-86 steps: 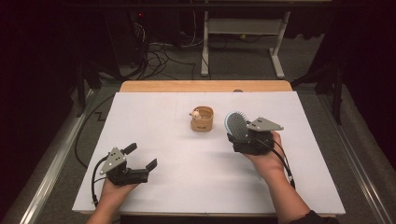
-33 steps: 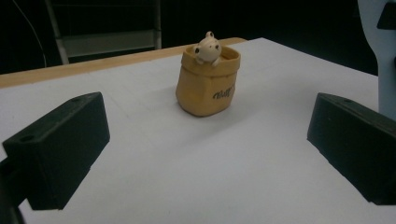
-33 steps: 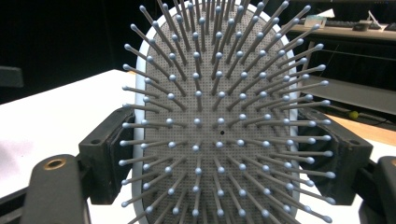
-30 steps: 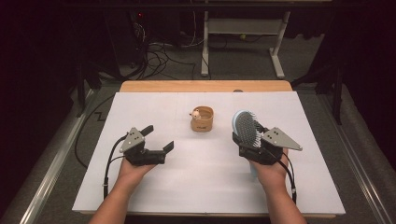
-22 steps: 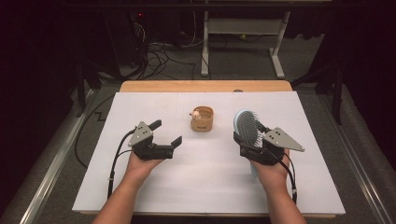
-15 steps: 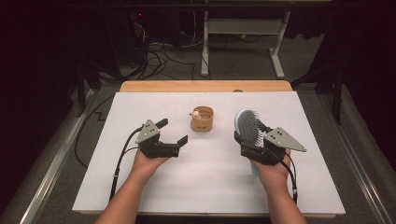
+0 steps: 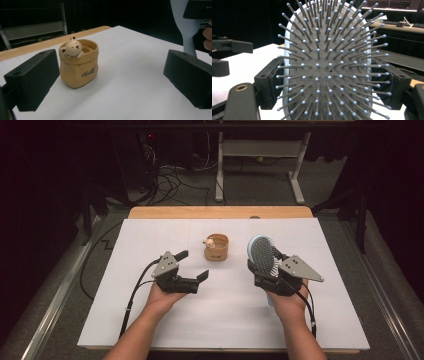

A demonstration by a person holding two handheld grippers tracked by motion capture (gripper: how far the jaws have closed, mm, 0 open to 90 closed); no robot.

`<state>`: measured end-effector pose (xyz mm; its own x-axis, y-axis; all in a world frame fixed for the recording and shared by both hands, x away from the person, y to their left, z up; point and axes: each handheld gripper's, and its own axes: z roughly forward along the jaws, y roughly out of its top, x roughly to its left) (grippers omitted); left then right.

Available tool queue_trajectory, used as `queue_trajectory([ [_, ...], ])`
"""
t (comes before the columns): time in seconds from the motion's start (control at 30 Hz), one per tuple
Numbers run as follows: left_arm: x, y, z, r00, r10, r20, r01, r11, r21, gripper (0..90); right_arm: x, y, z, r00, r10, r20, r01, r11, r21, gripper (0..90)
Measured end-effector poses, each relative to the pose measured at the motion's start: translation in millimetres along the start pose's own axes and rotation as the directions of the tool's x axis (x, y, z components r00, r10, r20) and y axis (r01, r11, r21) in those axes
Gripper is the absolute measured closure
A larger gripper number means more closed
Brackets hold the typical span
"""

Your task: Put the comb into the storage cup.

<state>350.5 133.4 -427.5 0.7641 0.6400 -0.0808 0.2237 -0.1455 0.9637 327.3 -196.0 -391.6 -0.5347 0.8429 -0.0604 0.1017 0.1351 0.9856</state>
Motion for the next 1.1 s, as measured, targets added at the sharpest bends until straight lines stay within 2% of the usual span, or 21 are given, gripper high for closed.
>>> queue_trajectory([
  [0.07,0.0,0.2,-0.9,1.0000,-0.005,0.001,0.005,1.0000,0.007,0.9,0.6,1.1,1.7,1.0000,-0.003,-0.001,0.003,1.000,-0.003,20.6],
  [0.1,0.0,0.2,-1.5,1.0000,-0.009,0.002,0.009,0.9999,0.012,0.9,3.1,4.5,7.2,0.9998,-0.021,-0.001,0.021,1.000,-0.006,20.6],
  [0.33,1.6,-3.8,-2.6,1.0000,-0.005,-0.003,0.005,0.9998,0.019,0.9,11.6,15.8,25.6,0.9978,-0.066,-0.003,0.066,0.998,-0.024,20.6],
  [0.53,-0.5,-3.0,-3.7,1.0000,-0.004,0.006,0.004,0.9999,0.015,0.9,18.9,18.8,36.4,0.9964,-0.084,-0.011,0.084,0.996,-0.029,20.6],
  [0.67,-5.4,-2.3,-5.0,0.9998,0.004,0.020,-0.004,0.9999,0.013,0.2,22.1,16.0,33.4,0.9953,-0.097,-0.004,0.096,0.994,-0.051,20.6],
  [0.83,-11.7,1.1,-9.6,0.9995,0.014,0.030,-0.013,0.9999,-0.010,0.1,24.1,8.3,31.1,0.9950,-0.100,-0.009,0.100,0.995,-0.029,20.6],
  [0.97,-14.3,4.5,-12.4,0.9993,0.004,0.037,-0.003,0.9996,-0.028,0.1,27.5,5.3,28.7,0.9915,-0.130,-0.009,0.130,0.991,-0.019,20.6],
  [1.1,-16.3,7.0,-13.6,0.9992,0.004,0.040,-0.003,0.9997,-0.026,0.1,29.7,4.5,28.1,0.9919,-0.126,-0.017,0.126,0.992,-0.022,20.6],
])
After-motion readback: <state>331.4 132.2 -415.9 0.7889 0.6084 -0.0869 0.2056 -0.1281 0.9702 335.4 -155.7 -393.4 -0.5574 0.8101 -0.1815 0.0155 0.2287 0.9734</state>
